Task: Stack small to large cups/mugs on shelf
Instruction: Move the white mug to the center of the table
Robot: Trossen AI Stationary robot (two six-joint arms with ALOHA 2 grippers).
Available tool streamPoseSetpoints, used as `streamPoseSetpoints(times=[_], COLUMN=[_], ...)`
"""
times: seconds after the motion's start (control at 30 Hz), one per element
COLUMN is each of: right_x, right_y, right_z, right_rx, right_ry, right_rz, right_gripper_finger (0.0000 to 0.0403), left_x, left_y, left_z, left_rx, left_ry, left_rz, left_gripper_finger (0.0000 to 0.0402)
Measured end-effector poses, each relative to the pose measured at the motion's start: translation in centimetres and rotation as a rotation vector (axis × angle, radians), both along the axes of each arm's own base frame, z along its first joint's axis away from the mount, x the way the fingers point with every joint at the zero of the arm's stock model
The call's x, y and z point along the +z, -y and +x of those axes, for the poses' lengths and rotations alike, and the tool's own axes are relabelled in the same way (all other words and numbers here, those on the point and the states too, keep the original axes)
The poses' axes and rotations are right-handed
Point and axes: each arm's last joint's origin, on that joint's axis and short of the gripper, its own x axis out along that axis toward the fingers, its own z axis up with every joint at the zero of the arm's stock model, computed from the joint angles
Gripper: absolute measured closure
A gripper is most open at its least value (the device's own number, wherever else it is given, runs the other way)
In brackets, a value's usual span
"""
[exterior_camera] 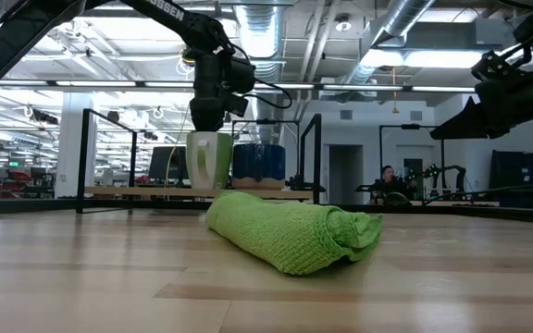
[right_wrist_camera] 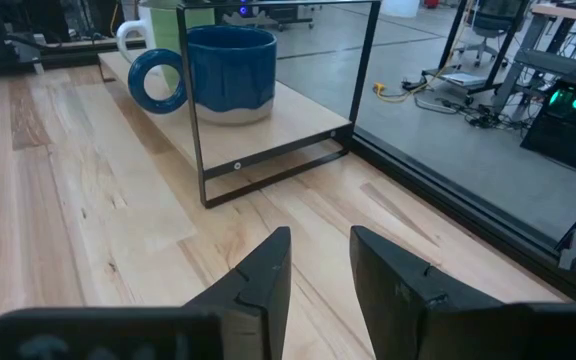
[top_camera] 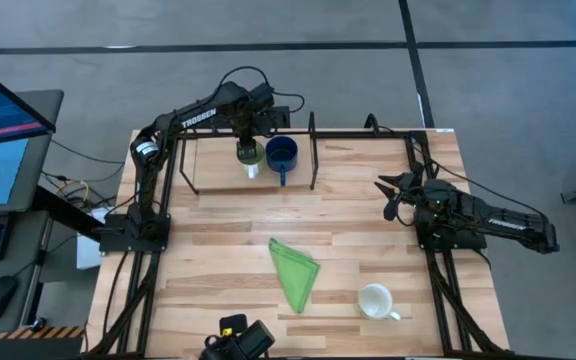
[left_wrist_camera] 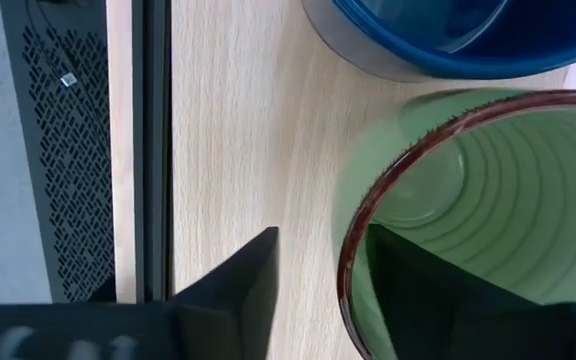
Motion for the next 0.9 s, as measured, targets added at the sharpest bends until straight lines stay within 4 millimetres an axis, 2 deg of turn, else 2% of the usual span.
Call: streamPoseSetpoints(times=[0.17, 0.3, 0.57, 0.9], right_x=[0.0, 0.0, 0.0, 0.0], right_y=[0.0, 0.0, 0.0, 0.0], right_z=[0.0, 0.0, 0.0, 0.0], right_rx=[0.0, 0.0, -0.001, -0.001], right_ry=[0.0, 0.001, 0.001, 0.001], right_rz=[0.001, 0.0, 0.0, 0.0], right_gripper_finger=[0.0275, 0.0275, 0.0275, 0.0275], left_x=[0.0, 0.0, 1.2, 4.0], left_y=[0.1, 0.1, 0.3, 0.4], left_z=[0.0, -0.1, -0.3, -0.5], left_rx=[0.0, 0.004, 0.008, 0.017], left_ry=[-0.006, -0.005, -0.015, 0.013], left_rz=[-0.005, -0.009, -0.013, 0.008], left_gripper_finger=[0.0199, 0.0177, 0.0173, 0.0173])
